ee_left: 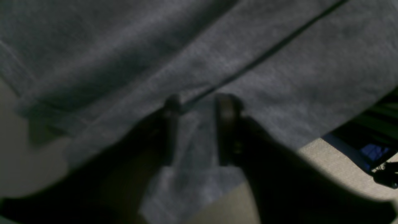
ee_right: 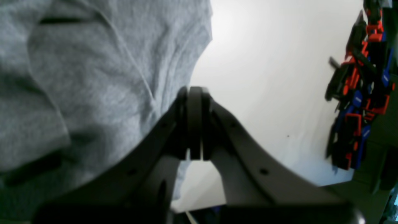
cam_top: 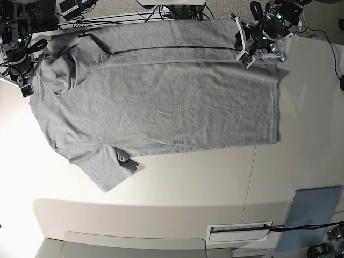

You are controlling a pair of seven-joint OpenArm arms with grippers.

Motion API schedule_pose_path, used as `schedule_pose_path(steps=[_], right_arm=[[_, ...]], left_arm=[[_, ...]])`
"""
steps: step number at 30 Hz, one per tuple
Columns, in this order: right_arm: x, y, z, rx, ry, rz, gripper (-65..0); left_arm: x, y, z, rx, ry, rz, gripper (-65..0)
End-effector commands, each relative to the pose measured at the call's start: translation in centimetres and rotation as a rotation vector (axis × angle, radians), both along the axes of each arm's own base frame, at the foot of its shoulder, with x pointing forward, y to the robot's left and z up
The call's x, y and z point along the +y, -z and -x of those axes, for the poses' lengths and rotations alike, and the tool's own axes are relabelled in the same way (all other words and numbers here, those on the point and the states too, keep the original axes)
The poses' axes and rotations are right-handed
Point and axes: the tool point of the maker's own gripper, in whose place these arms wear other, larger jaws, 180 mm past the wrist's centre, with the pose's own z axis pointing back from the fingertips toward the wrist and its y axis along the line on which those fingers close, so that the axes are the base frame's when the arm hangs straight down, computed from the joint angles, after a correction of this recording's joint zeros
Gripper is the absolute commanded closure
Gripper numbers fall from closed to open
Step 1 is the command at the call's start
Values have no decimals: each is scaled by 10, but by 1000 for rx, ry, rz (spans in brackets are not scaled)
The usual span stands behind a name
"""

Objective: Fold the T-shirt properly
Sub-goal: 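Drag the folded edge with both grippers to smooth it, then release, then move both grippers to the opposite shirt edge and grasp hem and sleeve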

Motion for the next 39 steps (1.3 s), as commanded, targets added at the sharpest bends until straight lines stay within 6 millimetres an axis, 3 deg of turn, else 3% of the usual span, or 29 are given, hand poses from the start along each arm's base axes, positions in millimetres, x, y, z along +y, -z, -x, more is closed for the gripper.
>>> schedule_pose_path(steps=[1,6,7,10,12,15,18,22,29,34,39], right_arm=[[-4,-17,-13,-53,-16,30,0],[-4,-28,-29,-102,-14,31,0],[-4,-31,-32,-115,-13,32,-34],[-3,-42,-47,-167,-18,25,-214],[0,-52,-57,-212,-27,15,-282],[-1,-65,-70,-269,-22,16,-285],[0,-76,-81,-326,-19,8,-285],[4,-76,-83,-333,-8,-43,-285],[0,-70,-78,-293,20,-41,-285],[2,-68,-78,-282,10,-42,-285],[1,-67,-77,-276,15,-41,-285]], left_arm=[[0,-7,-4,-22,11,-3,-288],[18,-13,-15,-75,-32,-86,-322],[24,-15,-21,-98,-54,-101,-322],[49,-30,-43,-190,-145,-120,-322],[66,-42,-58,-246,-216,-104,-322],[88,-60,-84,-317,-332,-22,-322],[92,-62,-112,-330,-408,135,-322],[92,-47,-152,-301,-485,282,-322],[121,-26,-219,-245,-637,341,-322],[134,-16,-245,-202,-710,369,-322],[135,-1,-251,-138,-717,392,-322]])
